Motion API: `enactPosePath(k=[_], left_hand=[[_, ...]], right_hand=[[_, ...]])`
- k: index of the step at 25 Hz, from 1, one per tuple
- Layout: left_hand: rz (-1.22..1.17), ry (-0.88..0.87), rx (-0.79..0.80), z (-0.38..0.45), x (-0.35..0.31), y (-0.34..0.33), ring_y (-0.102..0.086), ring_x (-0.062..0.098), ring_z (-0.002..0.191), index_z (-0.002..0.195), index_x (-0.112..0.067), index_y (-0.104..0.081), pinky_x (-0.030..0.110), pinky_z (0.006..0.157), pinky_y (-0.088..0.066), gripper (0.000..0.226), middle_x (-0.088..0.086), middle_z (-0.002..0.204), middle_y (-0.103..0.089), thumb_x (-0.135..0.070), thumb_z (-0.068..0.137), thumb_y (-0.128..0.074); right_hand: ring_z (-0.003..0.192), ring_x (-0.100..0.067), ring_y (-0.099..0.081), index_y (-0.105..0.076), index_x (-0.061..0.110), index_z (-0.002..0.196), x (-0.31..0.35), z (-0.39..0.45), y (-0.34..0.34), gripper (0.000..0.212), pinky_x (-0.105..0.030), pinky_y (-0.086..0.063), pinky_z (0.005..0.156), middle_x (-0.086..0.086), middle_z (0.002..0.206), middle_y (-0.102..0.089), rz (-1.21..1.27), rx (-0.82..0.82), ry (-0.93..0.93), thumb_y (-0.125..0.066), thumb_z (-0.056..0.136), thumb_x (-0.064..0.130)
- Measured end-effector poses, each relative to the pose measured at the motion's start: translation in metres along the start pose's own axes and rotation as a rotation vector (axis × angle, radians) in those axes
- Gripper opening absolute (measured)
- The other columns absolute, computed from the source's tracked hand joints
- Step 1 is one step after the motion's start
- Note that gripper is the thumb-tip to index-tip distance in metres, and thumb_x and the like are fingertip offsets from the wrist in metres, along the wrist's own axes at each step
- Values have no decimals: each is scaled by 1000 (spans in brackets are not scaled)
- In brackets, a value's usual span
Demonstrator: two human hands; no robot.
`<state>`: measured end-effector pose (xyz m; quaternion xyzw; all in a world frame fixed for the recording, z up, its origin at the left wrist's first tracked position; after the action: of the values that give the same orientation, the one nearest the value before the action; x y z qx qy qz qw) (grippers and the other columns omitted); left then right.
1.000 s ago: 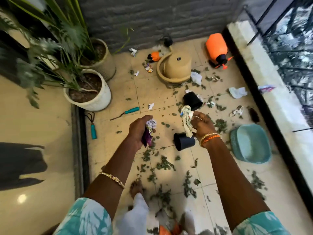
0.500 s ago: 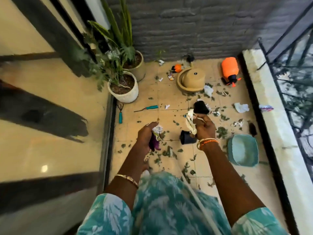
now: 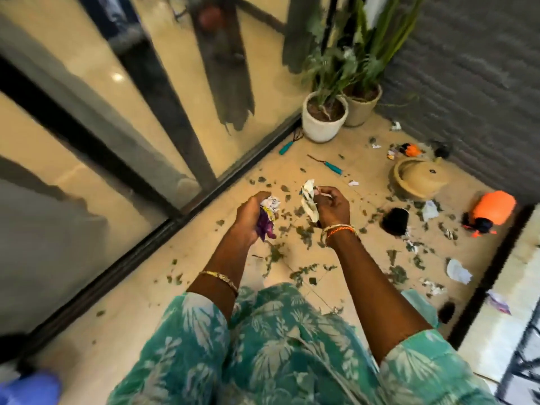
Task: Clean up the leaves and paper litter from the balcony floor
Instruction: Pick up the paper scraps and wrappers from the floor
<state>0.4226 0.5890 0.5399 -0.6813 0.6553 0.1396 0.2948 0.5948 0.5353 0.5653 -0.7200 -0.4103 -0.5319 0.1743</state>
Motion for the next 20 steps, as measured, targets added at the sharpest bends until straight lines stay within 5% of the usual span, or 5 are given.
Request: enactPosePath(k=[2, 6, 12, 17, 20], left_hand=[[-52, -22, -90, -17, 14, 48, -54, 24, 43, 73, -7, -62, 18, 34, -39, 26, 13, 61, -58, -27, 90, -59], [-195, -75, -271, -60, 47, 143, -50, 21, 36, 75, -7, -62, 17, 33, -38, 18, 9, 53, -58, -21, 87, -64], [-399, -92, -472, -152, 126, 330, -54, 21, 39, 90, -4, -64, 22, 36, -44, 19, 14, 70, -60, -23, 86, -66], [-573, -65, -602, -236, 221, 482, -51, 23, 33, 89, -5, -66, 23, 38, -43, 24, 15, 62, -59, -28, 84, -65], [-689, -49, -643, -273, 265, 539, -52, 25, 34, 79, -7, -66, 27, 44, -43, 24, 12, 56, -57, -30, 83, -63]], right_hand=[[49, -7, -57, -60, 14, 93, -1, -26, -28, 5, -16, -41, 35, -4, 71, -59, -11, 85, -24, -62, 90, 18], [36, 2, -47, -60, 19, 80, -15, -97, -103, 9, -13, -37, 33, -2, 66, -56, -92, 263, 17, -63, 88, 18], [37, 0, -48, -58, 21, 76, -59, -251, -222, 15, -13, -35, 34, 0, 63, -57, -112, 464, 58, -64, 88, 15], [56, -12, -54, -59, 15, 92, -138, -388, -293, 12, -18, -44, 42, -3, 76, -61, -118, 592, -124, -68, 85, 17], [61, -13, -55, -60, 18, 84, -174, -459, -328, 11, -23, -47, 49, -6, 79, -62, -205, 732, -260, -70, 83, 18]])
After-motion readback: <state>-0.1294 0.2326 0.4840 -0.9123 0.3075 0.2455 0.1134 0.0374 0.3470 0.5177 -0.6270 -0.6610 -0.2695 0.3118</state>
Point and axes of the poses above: each hand's wrist, its own z-axis towards the middle knuckle, its own y-axis out of the back of the hand, x = y × z, the point moved 6 cm from there along z, towards the middle knuckle
